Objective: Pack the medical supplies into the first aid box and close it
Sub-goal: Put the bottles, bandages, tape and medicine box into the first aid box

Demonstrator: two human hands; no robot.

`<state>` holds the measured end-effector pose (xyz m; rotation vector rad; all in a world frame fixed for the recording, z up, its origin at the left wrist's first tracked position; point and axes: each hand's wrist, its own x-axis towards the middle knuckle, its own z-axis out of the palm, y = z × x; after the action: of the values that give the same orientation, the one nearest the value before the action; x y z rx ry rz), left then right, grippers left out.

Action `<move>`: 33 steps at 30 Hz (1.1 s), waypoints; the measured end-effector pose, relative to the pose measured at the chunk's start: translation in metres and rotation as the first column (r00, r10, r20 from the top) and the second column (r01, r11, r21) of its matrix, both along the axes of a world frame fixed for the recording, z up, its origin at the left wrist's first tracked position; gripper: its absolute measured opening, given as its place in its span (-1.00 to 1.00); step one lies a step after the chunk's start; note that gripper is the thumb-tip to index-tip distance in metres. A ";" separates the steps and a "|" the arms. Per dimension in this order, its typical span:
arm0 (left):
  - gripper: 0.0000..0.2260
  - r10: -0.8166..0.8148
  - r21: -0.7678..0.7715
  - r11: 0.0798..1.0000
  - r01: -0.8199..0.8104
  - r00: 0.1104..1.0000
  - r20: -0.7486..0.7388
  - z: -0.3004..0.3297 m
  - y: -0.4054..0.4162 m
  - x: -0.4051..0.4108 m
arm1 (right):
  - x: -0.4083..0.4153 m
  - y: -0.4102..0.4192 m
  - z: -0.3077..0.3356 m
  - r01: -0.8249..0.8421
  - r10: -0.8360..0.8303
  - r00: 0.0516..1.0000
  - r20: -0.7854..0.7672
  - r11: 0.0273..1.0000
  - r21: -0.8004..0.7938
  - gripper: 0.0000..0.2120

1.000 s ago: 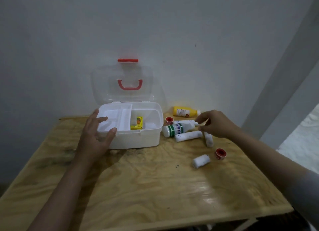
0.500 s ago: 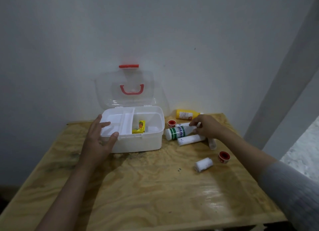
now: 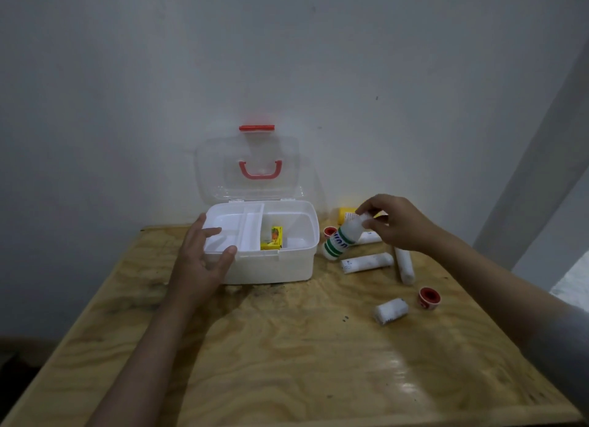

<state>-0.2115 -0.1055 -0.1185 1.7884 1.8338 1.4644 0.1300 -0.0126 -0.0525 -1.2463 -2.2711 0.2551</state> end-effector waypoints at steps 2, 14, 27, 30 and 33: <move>-0.57 -0.008 0.010 1.000 0.008 1.000 0.002 0.000 0.000 -0.001 | -0.002 -0.005 0.017 -0.023 0.025 0.999 -0.029 0.998 0.057 -0.83; -0.63 -0.006 -0.010 1.000 0.006 1.000 0.006 -0.011 0.007 -0.002 | -0.058 -0.028 0.061 -0.176 0.201 0.969 -0.140 0.968 0.177 -0.80; -0.62 -0.018 -0.038 0.999 0.018 1.000 0.009 -0.015 0.006 0.004 | -0.131 -0.025 0.002 -0.241 0.236 0.969 -0.077 0.969 -0.058 -0.72; -0.59 0.002 -0.032 0.999 -0.002 1.000 0.014 -0.010 0.006 -0.001 | -0.134 -0.026 0.006 -0.252 0.241 0.964 -0.114 0.963 -0.092 -0.70; -0.59 0.019 -0.014 1.000 -0.019 1.000 -0.001 -0.006 0.005 -0.008 | -0.121 -0.025 0.016 -0.266 0.254 0.960 -0.117 0.959 -0.101 -0.71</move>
<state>-0.2191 -0.1006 -0.1246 1.7705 1.8623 1.4534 0.0093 -0.0380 -0.0369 -0.9611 -2.3550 0.5423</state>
